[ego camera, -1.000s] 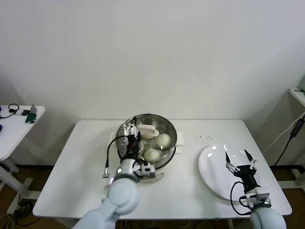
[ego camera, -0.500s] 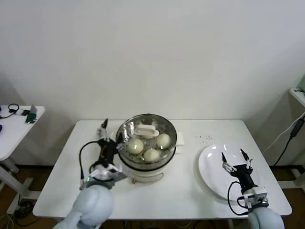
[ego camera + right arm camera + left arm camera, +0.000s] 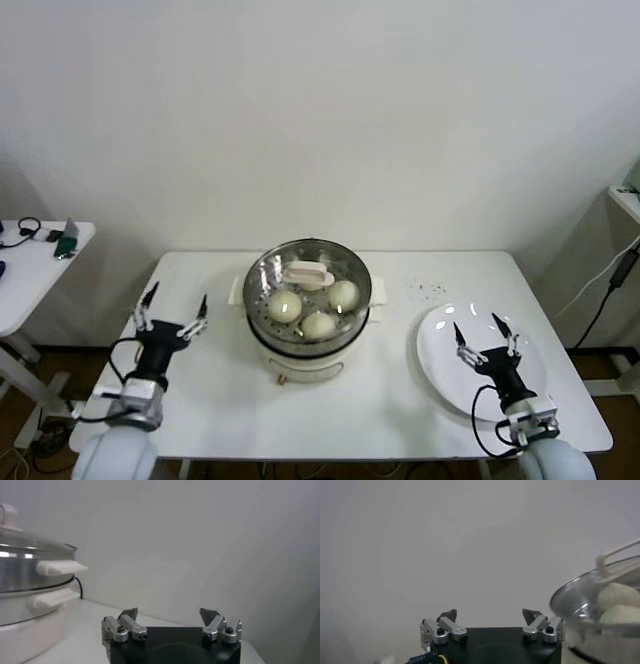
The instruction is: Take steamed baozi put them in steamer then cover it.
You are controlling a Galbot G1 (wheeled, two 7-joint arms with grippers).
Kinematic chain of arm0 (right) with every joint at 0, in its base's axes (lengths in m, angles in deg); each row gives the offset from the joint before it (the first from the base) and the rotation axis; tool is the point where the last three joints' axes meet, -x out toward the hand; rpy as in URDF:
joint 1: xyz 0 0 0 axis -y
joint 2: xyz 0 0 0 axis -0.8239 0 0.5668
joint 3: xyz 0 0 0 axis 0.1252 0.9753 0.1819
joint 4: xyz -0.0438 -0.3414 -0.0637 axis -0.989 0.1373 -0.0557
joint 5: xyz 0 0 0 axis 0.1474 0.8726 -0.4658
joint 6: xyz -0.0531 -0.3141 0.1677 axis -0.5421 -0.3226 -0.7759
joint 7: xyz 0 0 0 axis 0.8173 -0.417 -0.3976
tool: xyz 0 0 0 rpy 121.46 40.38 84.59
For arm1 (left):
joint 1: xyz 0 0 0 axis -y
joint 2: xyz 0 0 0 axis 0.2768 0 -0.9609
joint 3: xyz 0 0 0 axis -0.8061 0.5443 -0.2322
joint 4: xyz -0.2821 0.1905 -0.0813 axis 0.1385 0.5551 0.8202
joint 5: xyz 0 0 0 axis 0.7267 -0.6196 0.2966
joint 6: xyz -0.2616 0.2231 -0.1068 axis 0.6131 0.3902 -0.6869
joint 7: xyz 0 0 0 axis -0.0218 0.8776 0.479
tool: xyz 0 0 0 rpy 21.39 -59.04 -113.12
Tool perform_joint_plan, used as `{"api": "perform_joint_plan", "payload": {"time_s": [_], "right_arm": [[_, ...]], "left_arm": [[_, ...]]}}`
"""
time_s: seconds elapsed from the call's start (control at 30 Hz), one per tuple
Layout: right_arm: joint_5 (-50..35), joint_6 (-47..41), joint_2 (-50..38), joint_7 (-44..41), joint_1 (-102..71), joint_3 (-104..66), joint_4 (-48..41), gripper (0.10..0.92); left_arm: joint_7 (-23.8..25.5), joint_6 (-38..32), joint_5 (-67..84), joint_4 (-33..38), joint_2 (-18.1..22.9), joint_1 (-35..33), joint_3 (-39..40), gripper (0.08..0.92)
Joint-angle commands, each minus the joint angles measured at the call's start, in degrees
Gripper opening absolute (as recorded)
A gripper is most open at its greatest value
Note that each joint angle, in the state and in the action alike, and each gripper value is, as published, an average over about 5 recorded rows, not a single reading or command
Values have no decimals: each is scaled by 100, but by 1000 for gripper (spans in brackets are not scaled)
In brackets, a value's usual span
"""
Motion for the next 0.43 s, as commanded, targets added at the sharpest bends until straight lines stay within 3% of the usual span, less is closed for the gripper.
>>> {"api": "perform_joint_plan", "payload": {"time_s": [0.03, 0.43], "right_arm": [[-96, 80, -71, -62, -65, 47, 24, 823], [-109, 130, -74, -67, -50, 34, -13, 823]], "left_arm": [[251, -1505, 1522, -868, 468, -600, -1117, 823], [336, -1518, 1468, -882, 586, -623, -1102, 823]]}}
